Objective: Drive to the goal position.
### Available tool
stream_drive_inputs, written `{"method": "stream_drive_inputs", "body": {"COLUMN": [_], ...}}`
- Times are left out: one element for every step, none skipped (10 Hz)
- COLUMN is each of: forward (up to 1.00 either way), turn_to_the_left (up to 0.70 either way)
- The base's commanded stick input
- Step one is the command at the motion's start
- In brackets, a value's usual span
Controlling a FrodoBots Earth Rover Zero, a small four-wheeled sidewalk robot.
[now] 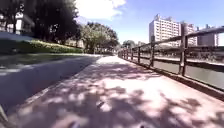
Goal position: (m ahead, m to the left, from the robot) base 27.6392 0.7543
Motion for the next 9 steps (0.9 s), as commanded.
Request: {"method": "stream_drive_inputs", "body": {"forward": [0.85, 0.85, 0.85, 0.85, 0.85, 0.85, 0.85, 0.85, 0.85], "turn_to_the_left": [0.0, 0.0, 0.0, 0.0, -0.12, -0.34, -0.34, -0.31, 0.0]}}
